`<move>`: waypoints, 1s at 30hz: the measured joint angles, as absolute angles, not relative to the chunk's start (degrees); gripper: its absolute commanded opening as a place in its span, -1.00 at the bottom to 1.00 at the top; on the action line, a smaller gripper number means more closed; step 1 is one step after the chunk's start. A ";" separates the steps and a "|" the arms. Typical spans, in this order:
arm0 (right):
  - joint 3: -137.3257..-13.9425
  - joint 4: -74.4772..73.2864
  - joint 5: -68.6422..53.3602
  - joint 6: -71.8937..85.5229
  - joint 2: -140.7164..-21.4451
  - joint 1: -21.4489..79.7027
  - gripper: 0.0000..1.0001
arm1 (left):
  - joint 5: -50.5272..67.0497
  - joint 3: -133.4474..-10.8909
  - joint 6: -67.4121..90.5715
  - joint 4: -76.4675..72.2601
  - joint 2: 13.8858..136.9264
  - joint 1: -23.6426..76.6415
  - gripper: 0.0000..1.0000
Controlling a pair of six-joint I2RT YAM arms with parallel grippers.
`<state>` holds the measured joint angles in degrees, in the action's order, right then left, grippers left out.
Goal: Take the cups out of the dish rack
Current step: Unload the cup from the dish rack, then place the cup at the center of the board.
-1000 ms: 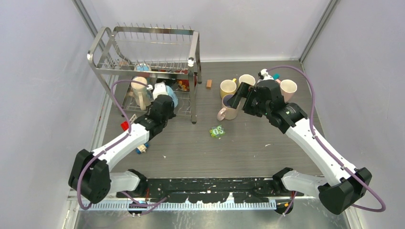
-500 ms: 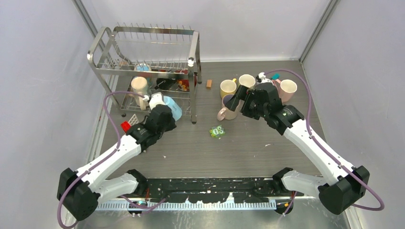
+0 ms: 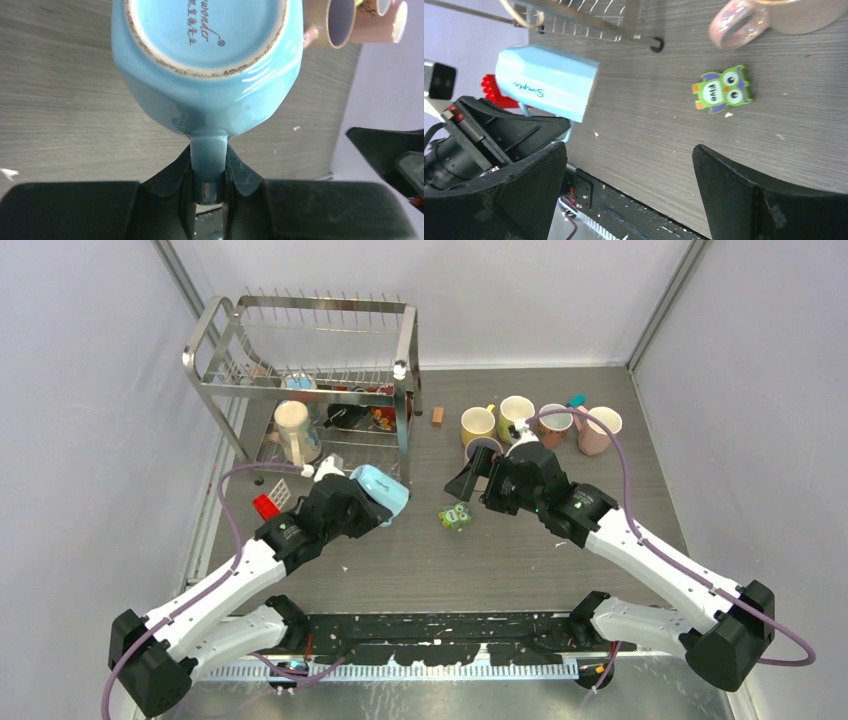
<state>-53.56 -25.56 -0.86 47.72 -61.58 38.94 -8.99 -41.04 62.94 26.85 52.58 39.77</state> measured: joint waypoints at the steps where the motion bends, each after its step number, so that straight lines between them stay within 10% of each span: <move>1: -52.90 -24.58 -0.56 48.49 -61.19 39.99 1.00 | -8.01 -40.73 64.73 26.48 52.25 40.10 -1.00; 11: -49.36 -14.02 -3.25 55.09 -61.65 42.04 0.97 | -0.69 -37.21 78.98 18.28 51.22 40.56 -1.00; 30: -48.05 1.83 -11.57 63.02 -68.60 42.04 0.26 | 5.17 -31.92 92.99 -2.74 52.95 41.91 -1.00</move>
<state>-48.05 1.83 -11.57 63.02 -68.60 42.04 5.17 -31.92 92.99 -2.74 52.95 41.91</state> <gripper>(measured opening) 0.681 0.204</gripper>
